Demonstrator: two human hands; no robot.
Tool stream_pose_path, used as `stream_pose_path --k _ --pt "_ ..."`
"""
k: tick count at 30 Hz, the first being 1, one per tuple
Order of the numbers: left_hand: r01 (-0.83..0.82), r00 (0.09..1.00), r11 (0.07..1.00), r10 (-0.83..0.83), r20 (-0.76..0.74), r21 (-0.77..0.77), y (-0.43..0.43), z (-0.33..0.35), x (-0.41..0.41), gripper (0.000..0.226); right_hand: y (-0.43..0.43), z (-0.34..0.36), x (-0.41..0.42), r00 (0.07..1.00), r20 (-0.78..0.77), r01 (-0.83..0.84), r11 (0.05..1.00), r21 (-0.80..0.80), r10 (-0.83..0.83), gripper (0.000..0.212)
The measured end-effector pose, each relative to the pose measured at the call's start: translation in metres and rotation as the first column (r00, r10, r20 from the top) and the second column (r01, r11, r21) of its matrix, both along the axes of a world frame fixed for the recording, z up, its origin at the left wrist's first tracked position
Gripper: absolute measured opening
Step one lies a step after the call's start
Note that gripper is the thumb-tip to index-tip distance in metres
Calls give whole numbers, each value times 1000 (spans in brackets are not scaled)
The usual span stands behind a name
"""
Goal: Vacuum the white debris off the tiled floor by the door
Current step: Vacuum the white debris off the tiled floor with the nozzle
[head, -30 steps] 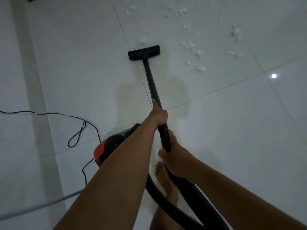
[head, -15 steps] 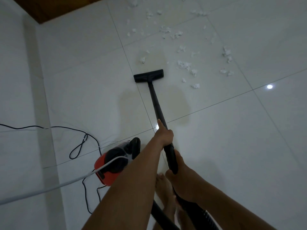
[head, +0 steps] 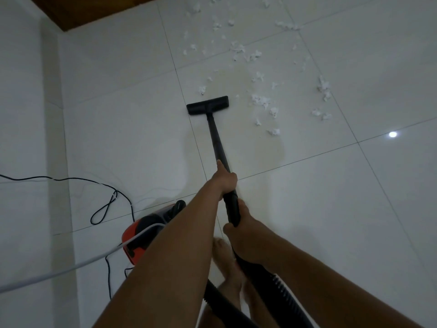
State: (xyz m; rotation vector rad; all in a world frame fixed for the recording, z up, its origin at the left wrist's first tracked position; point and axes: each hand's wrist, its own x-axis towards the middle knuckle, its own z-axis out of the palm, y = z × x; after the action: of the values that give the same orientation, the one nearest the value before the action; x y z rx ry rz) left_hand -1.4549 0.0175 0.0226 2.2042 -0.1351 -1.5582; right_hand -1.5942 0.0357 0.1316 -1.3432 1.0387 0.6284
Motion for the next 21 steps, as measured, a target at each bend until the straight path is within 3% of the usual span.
stream_pose_path --k 21 --pt "12 999 1000 -12 37 -5 -98 -26 107 81 -92 -44 104 998 -11 66 997 36 -66 67"
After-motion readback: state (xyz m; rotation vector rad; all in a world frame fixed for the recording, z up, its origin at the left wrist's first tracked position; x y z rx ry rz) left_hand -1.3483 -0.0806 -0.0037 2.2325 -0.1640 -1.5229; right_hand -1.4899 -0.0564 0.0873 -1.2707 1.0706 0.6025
